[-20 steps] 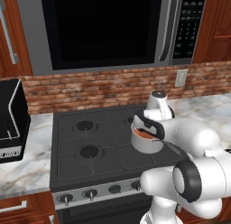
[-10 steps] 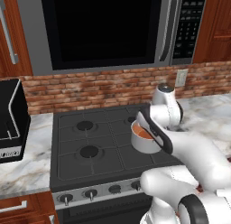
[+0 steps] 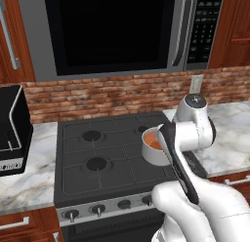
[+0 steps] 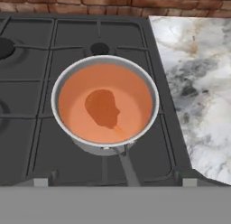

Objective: Retrieve the steak from the fridge and place it on the saucepan with marinade on the stove.

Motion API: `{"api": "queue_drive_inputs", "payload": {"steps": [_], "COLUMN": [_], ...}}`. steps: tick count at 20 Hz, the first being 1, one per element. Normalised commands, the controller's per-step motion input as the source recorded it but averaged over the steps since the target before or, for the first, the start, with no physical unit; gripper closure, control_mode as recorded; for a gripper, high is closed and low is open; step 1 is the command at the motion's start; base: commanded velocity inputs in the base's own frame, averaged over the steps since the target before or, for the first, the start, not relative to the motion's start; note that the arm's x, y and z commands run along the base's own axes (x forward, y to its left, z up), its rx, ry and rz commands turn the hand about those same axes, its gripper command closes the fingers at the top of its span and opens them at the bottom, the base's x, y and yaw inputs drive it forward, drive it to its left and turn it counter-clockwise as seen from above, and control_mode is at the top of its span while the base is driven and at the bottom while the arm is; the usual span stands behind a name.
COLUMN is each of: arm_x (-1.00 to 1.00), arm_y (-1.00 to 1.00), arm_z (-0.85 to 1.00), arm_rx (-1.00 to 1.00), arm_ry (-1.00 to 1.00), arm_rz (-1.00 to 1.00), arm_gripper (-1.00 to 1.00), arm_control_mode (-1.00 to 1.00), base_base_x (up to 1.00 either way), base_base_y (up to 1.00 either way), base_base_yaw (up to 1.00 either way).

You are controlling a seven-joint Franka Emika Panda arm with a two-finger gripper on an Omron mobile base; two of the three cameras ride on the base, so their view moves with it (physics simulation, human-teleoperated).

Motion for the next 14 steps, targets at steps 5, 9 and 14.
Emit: {"api": "queue_drive_inputs", "payload": {"steps": [5, 9, 14], "arm_x": [-0.70, -0.75, -0.79], "arm_y": [0.02, 0.00, 0.00], "arm_z": [0.46, 0.34, 0.27], "arm_rx": [0.00, 0.00, 0.00], "arm_ry": [-0.07, -0.03, -0.06], "arm_rz": [0.00, 0.00, 0.00], "arm_gripper": [-1.00, -1.00, -1.00], "arm_control_mode": [-1.00, -1.00, -1.00], "base_base_x": [0.00, 0.00, 0.00], "base_base_y": [0.00, 0.00, 0.00], "base_base_yaw": [0.00, 0.00, 0.00]}}
